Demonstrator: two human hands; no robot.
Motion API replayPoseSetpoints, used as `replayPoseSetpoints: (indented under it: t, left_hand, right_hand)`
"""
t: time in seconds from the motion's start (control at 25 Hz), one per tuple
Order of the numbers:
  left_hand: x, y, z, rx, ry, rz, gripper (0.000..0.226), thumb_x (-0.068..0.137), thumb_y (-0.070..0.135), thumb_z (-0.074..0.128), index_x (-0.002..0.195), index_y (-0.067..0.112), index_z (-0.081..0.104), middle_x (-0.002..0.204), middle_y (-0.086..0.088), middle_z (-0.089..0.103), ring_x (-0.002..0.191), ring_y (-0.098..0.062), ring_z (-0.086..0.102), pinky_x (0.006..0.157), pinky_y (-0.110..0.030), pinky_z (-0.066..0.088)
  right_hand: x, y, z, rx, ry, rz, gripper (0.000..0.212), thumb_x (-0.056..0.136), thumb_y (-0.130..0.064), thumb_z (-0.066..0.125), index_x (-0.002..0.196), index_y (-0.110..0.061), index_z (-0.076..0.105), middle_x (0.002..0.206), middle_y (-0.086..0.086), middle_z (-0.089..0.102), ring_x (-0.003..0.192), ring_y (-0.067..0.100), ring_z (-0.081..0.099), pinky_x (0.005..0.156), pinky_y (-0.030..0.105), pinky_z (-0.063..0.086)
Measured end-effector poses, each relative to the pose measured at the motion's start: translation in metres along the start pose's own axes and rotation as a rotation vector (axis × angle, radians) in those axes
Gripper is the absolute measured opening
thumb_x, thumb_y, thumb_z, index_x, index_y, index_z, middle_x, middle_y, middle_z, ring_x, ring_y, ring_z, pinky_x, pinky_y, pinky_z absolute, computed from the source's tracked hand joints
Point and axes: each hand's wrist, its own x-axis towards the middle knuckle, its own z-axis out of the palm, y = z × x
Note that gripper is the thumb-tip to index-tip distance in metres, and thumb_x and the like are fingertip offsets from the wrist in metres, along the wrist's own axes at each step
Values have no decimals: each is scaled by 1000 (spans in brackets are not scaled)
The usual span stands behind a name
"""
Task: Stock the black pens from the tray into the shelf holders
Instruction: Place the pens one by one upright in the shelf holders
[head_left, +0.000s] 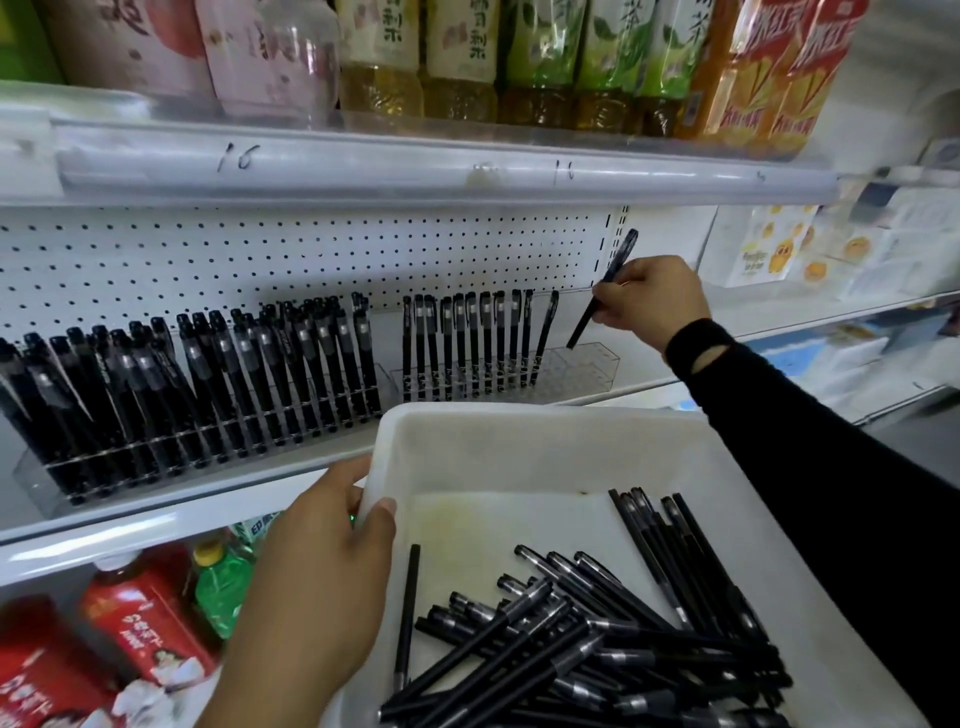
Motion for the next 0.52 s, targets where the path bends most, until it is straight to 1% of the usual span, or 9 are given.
replayPoseSetpoints:
  t: [0.08, 0.16, 0.2, 0.24, 0.28, 0.32, 0.36, 0.44, 0.52]
  left_hand:
    - [1, 0, 0, -8, -10, -19, 30, 99, 27, 52, 123, 43, 57, 89, 16, 68, 81, -4, 66, 72, -31, 52]
    - [3, 0, -1, -16, -18, -30, 31, 99, 27, 52, 125, 44, 56, 89, 19, 68, 81, -5, 67, 72, -32, 53]
    - [3, 0, -1, -15, -19, -28, 32, 99, 26, 52, 124, 45, 56, 87, 19, 68, 80, -4, 68, 72, -31, 53]
    - [4, 0, -1, -10, -20, -26, 32, 99, 26, 52, 124, 44, 56, 87, 19, 69, 80, -4, 68, 72, -32, 53]
    - [4, 0, -1, -6, -20, -22, 32, 98, 26, 52, 125, 44, 56, 87, 18, 70, 80, -4, 68, 73, -32, 53]
    - [5, -1, -1, -6, -17, -21, 33, 98, 26, 52, 125, 44, 56, 86, 19, 70, 80, -4, 69, 74, -33, 54]
    - [6, -1, -1, -11, -16, -21, 32, 98, 26, 53, 125, 44, 57, 86, 19, 70, 79, -5, 69, 76, -34, 54]
    - [7, -3, 0, -13, -19, -26, 32, 97, 27, 53, 125, 44, 57, 87, 19, 70, 79, -5, 69, 75, -34, 54]
    - [8, -3, 1, -14, -22, -34, 32, 98, 27, 53, 125, 43, 57, 90, 19, 70, 81, -5, 69, 76, -34, 54]
  right_hand:
    - [14, 12, 19, -83, 53, -48, 6, 88, -12, 72, 83, -10, 70, 85, 11, 75, 67, 18, 75, 69, 29, 62]
    - [24, 22, 35, -181, 56, -98, 6, 86, -14, 72, 81, -14, 70, 84, 10, 75, 74, 23, 74, 77, 37, 62]
    - [28, 26, 42, -248, 52, -126, 7, 86, -15, 72, 80, -15, 69, 83, 10, 75, 76, 24, 73, 77, 34, 60]
    - [31, 27, 46, -312, 44, -152, 9, 86, -16, 71, 78, -17, 67, 81, 9, 74, 75, 23, 72, 72, 26, 57]
    - [34, 27, 50, -366, 36, -168, 11, 88, -17, 69, 77, -17, 65, 79, 8, 72, 71, 20, 69, 64, 18, 51]
    - [35, 25, 52, -415, 18, -178, 13, 89, -18, 68, 76, -17, 63, 76, 6, 69, 68, 18, 67, 57, 16, 45]
    - [37, 24, 53, -469, -2, -190, 14, 89, -19, 67, 76, -15, 62, 75, 6, 68, 68, 20, 66, 55, 18, 43]
    - [38, 25, 56, -616, -37, -210, 16, 88, -20, 65, 76, -10, 64, 77, 10, 68, 72, 27, 64, 58, 24, 44]
    - [35, 31, 60, -730, -66, -211, 20, 89, -22, 64, 72, -11, 62, 76, 10, 66, 70, 27, 60, 57, 24, 39]
